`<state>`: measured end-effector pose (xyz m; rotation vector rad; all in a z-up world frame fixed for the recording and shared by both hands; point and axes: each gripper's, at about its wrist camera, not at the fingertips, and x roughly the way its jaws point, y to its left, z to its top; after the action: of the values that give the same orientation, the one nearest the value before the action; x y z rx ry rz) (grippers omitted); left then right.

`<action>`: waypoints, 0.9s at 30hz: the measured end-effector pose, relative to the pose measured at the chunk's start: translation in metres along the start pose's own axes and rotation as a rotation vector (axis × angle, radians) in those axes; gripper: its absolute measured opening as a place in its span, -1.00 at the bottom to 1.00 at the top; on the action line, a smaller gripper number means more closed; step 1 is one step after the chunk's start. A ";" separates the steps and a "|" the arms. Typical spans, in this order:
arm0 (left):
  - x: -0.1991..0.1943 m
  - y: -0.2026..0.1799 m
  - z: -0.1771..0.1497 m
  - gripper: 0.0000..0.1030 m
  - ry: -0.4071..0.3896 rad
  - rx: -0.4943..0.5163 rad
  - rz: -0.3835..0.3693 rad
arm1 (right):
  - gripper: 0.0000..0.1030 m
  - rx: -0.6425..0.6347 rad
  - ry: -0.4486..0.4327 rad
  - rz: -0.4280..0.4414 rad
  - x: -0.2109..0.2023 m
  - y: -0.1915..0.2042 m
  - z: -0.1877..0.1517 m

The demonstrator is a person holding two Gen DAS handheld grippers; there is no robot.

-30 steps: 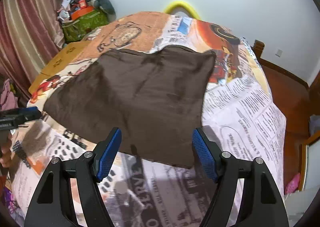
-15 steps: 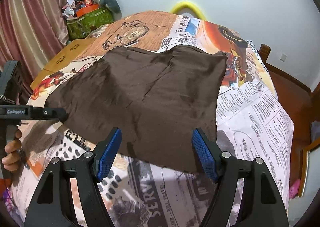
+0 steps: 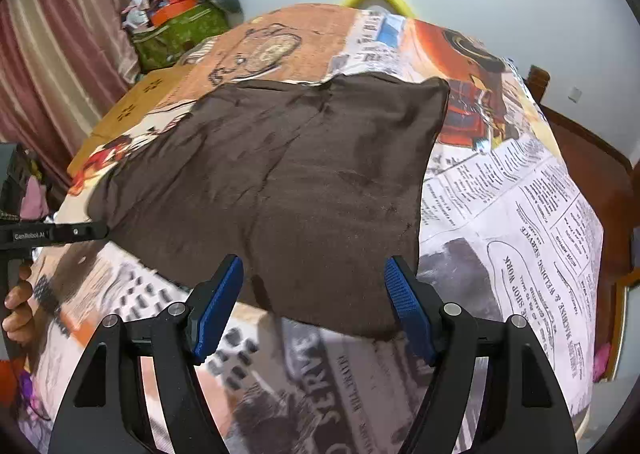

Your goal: Fold small clothes

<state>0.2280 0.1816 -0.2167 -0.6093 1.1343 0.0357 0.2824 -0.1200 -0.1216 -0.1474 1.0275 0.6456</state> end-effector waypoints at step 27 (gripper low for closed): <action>-0.035 0.059 0.014 -0.19 -0.225 0.099 0.184 | 0.36 0.012 0.233 0.100 0.166 0.107 0.167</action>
<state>0.2046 0.2474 -0.2089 -0.4006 0.9646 0.2004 0.4048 0.1054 -0.1529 -0.1642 1.2689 0.7250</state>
